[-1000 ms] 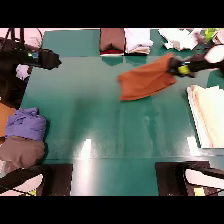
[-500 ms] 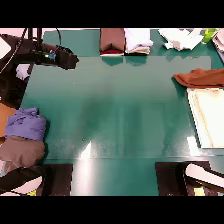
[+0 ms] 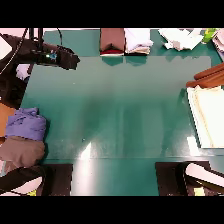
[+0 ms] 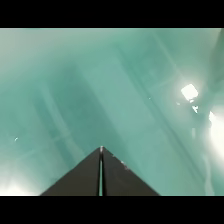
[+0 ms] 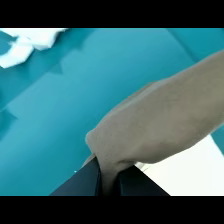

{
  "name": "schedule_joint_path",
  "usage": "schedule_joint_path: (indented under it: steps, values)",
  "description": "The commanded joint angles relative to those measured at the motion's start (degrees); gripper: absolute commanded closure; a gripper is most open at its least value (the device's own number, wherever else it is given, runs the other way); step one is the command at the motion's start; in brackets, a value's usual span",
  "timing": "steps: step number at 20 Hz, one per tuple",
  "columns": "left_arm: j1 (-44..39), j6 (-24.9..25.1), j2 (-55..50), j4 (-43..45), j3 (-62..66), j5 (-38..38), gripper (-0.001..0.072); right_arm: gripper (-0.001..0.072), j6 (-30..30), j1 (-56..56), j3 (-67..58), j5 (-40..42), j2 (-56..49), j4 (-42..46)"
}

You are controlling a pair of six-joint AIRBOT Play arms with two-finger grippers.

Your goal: Fold the shirts.

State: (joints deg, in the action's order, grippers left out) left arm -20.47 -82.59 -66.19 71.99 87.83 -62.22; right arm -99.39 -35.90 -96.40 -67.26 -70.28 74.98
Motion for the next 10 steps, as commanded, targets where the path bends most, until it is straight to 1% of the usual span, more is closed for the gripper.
schedule_joint_path:
  steps: [1, 3, 5, 7, 9, 10]
  values:
    - [0.0, 0.1, 0.0, 0.0, 0.0, -1.4, 0.0685, 0.0692, 0.9, -2.1, -6.7, -6.7, 0.3, 0.1]
    - [0.0, 0.1, 0.0, 0.0, 0.0, -1.9, 0.0685, 0.0691, 2.0, -3.5, -6.1, -8.9, 1.8, 0.1]
    - [0.0, 0.2, 0.0, 0.0, 0.0, -1.9, 0.0685, 0.0692, 2.9, -5.5, -2.1, -9.6, 4.7, 0.2]
    - [0.0, 0.2, 0.0, 0.0, 0.0, -1.9, 0.0685, 0.0692, 4.2, -8.8, 4.1, -10.4, 8.2, 0.3]
    - [0.0, 0.2, 0.0, 0.0, 0.0, -2.1, 0.0685, 0.0692, 5.3, -12.4, 11.7, -9.6, 12.1, 0.3]
    - [0.0, 0.2, 0.0, 0.0, 0.0, -2.2, 0.0685, 0.0692, 6.8, -14.0, 15.7, -8.9, 13.7, 0.3]
